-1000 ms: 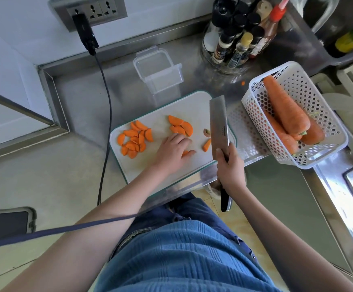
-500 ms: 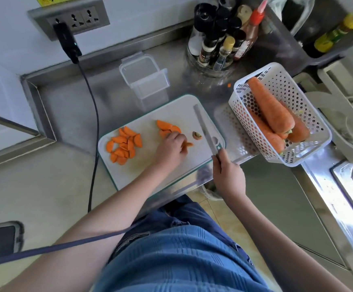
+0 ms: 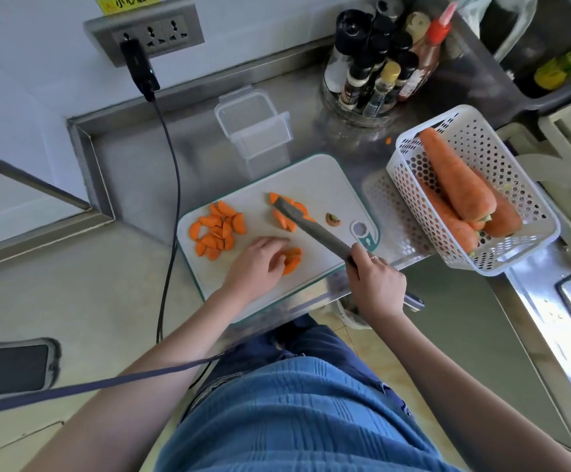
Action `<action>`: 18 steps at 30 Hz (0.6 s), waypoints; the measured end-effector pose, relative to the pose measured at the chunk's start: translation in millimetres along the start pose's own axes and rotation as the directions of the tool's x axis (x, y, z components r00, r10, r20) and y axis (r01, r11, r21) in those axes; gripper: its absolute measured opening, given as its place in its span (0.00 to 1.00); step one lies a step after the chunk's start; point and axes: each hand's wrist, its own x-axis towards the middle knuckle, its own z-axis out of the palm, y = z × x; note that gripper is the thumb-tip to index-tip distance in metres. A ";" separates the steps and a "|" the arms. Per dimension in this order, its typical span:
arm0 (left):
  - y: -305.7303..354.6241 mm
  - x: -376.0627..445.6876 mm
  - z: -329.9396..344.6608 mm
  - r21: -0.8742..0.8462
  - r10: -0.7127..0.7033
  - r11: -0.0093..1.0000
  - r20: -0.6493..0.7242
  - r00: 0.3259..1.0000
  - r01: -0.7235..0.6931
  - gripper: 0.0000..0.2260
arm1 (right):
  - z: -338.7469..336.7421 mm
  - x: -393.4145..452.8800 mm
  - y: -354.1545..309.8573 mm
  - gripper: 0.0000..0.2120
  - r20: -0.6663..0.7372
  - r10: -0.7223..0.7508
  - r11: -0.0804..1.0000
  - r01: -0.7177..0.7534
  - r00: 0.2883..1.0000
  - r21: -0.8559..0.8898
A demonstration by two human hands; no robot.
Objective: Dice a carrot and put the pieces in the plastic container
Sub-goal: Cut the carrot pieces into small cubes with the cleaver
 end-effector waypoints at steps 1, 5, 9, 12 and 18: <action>1.9 -1.9 -3.2 0.020 0.005 1.000 -0.055 0.998 -0.004 0.10 | 0.6 -1.4 2.0 0.07 -0.001 -0.010 1.000 0.010 1.000 -0.020; 16.8 -13.9 -20.6 0.098 0.160 0.986 -0.369 0.915 -0.133 0.06 | -2.4 -5.6 8.7 0.05 -0.051 -0.090 0.993 0.086 0.995 -0.080; 35.0 10.1 -30.6 0.149 0.276 0.960 -0.351 0.895 -0.238 0.08 | -0.5 -8.7 13.7 0.15 0.003 -0.138 0.980 0.138 0.990 -0.142; 38.1 35.3 -36.2 0.174 0.135 0.975 0.011 0.991 -0.135 0.13 | -4.1 -8.9 12.1 0.19 0.038 -0.165 0.973 0.169 0.986 -0.159; 37.5 53.8 -34.9 0.167 -0.066 0.986 0.266 0.962 0.021 0.07 | -7.4 -9.4 10.4 0.20 0.015 -0.223 0.965 0.223 0.975 -0.138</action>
